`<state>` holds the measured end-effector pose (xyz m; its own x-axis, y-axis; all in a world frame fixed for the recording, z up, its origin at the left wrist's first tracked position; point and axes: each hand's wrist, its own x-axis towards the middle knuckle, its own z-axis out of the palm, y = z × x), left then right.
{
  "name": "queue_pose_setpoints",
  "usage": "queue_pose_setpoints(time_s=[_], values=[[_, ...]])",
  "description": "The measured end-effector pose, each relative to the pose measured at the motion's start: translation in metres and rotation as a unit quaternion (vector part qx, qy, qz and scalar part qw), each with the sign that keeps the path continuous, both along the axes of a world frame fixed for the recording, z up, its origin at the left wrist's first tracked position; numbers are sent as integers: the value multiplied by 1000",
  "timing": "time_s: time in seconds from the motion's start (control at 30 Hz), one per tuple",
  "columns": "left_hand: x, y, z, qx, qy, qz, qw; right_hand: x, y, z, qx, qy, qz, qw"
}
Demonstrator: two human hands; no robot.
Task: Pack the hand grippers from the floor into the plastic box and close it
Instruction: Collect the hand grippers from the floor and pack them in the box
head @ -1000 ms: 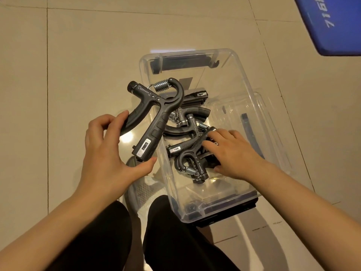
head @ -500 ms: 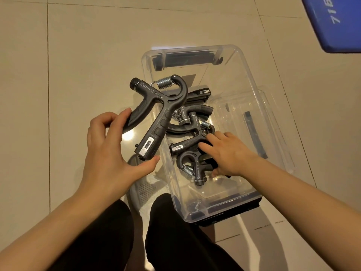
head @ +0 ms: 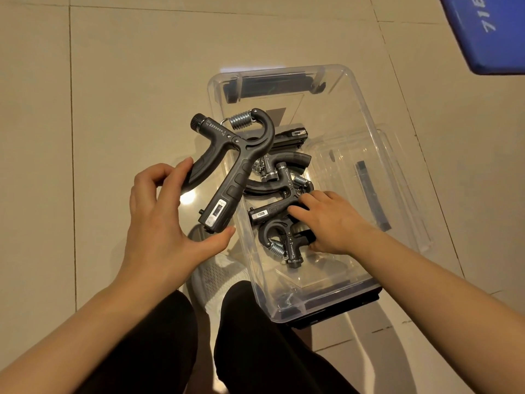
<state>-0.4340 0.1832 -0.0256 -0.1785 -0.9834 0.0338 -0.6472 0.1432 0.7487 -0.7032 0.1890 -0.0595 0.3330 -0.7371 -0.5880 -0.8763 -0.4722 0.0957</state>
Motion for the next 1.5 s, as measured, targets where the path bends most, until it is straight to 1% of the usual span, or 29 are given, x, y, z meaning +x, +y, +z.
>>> queue_pose_setpoints(time_s=[0.13,0.33,0.4,0.43,0.47,0.5,0.53,0.57,0.6,0.63,0.67,0.73,0.87,0.97,1.07,1.1,1.13,1.17,1.27,1.33,1.43,1.47,1.5], values=[[1,-1,0,2,3,-1,1000,-2,-2,0,16,9,-20,1000],[1,-1,1,11,5,-3,1000,-9,-4,0,24,-15,-44,999],[2,0,3,11,-2,0,1000,-7,-1,5,8,-52,-77,996],[1,0,4,10,-9,0,1000,-4,1,12,-9,-98,-117,988],[0,1,6,7,-16,1,1000,1,4,21,-33,-159,-168,972],[-1,2,7,5,-22,2,1000,8,6,31,-58,-224,-226,946],[-2,2,8,4,-28,5,1000,18,8,43,-78,-296,-292,906],[-4,3,9,5,-31,7,999,31,9,55,-85,-370,-365,850],[-5,3,9,8,-33,10,999,47,10,66,-78,-439,-433,783],[-6,3,11,10,-35,12,999,62,9,74,-62,-485,-483,727],[-5,3,11,10,-38,13,999,77,7,80,-47,-502,-512,695],[-4,2,13,4,-45,12,999,101,0,84,-39,-509,-528,679],[-3,-6,17,-24,-59,12,998,119,-11,87,-68,-518,-561,642],[-8,-10,18,-47,-74,-41,995,109,-14,85,-66,-523,-579,621],[-14,-4,17,-43,-65,-110,991,86,-21,93,-58,-540,-601,587],[-14,-2,15,-48,-70,-134,987,76,-24,98,-53,-541,-600,587],[-13,1,13,-55,-76,-153,984,66,-26,103,-53,-535,-594,598],[-12,2,10,-57,-79,-166,981,55,-28,108,-58,-525,-582,619],[-9,-1,4,-50,-83,-192,977,22,-31,119,-90,-483,-535,687],[-9,-4,4,-47,-96,-208,972,6,-33,123,-109,-437,-499,740],[-9,-7,4,-46,-115,-219,968,-4,-38,119,-132,-324,-435,829],[-9,-7,4,-48,-119,-221,967,-4,-39,116,-143,-288,-419,849],[-9,-7,4,-50,-123,-223,966,-3,-39,113,-153,-261,-409,861]])
